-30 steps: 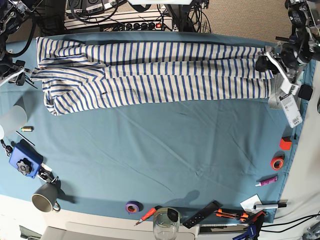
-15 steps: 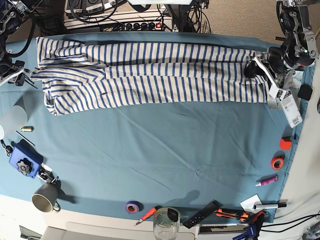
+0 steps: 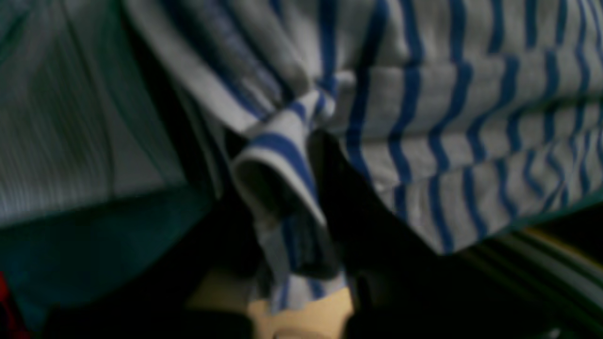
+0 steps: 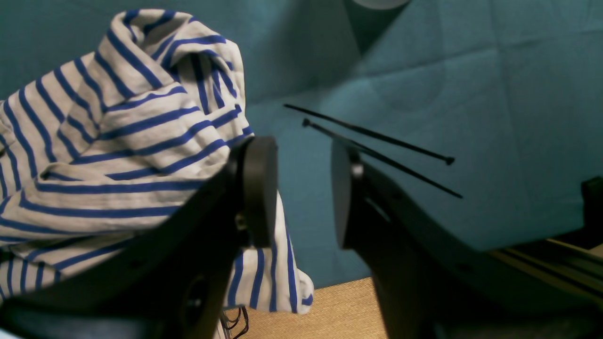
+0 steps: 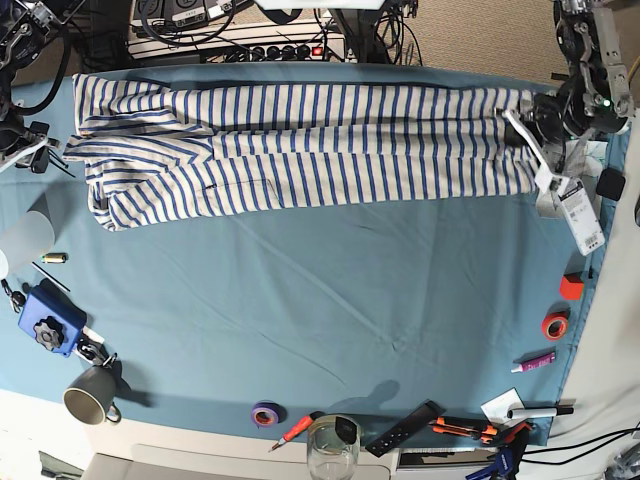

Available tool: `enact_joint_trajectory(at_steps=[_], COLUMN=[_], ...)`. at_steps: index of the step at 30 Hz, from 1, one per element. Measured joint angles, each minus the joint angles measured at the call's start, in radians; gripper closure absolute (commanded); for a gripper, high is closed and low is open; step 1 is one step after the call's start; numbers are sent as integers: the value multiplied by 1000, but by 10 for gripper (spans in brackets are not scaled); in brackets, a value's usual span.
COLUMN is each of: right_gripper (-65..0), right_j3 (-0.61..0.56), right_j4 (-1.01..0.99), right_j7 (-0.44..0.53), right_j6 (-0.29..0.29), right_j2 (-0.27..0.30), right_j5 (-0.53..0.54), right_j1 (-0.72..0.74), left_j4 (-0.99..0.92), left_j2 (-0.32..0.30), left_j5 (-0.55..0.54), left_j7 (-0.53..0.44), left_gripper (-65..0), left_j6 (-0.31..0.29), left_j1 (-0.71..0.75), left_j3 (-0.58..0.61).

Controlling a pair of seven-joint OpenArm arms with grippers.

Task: Fold the T-shirt properly
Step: 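Lower the folded strip onto the mat and open both grippers, then grasp the strip end with the left gripper and fold it toward the right gripper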

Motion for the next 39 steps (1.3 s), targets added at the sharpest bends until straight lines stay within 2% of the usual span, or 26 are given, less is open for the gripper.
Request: enact_joint_trajectory(at_steps=[1,3,9,14,18,22,26,29,31,35,39], right_gripper=[-198,-198,-198,-198,-198,-198,-198,-198,-198,-198,-198], right_j3=[0,0,0,0,0,0,0,0,0,0,0], right_j4=[0,0,0,0,0,0,0,0,0,0,0], right_j7=[2,4,11,33,33,34,34,40,40,41,41], right_j6=[0,0,0,0,0,0,0,0,0,0,0], right_j2=[0,0,0,0,0,0,0,0,0,0,0], right_j5=[1,1,-2,-2,-2,-2,-13,-13,-13,-13,-14], right_j1=[0,0,0,0,0,0,0,0,0,0,0], left_j4=[28,91,238,262,261,261,261,259,255,209,127], left_j2=[2,2,4,41,106,143,197,233,257,306,348], left_j5=[-1,-27,-263,-305,-302,-176,-22,85,146,264,357], left_j7=[8,13,7,5,-24,-51,-110,-139,-163,-205,-224], left_gripper=[0,0,0,0,0,0,0,0,0,0,0], left_j6=[0,-64,-219,-234,-234,-235,-182,-171,-172,-105,-84], left_j1=[10,10,15,10,6,-43,-96,-108,-117,-149,-192], left_j3=[-12,-41,-55,-18,109,303,466,578,641,747,822])
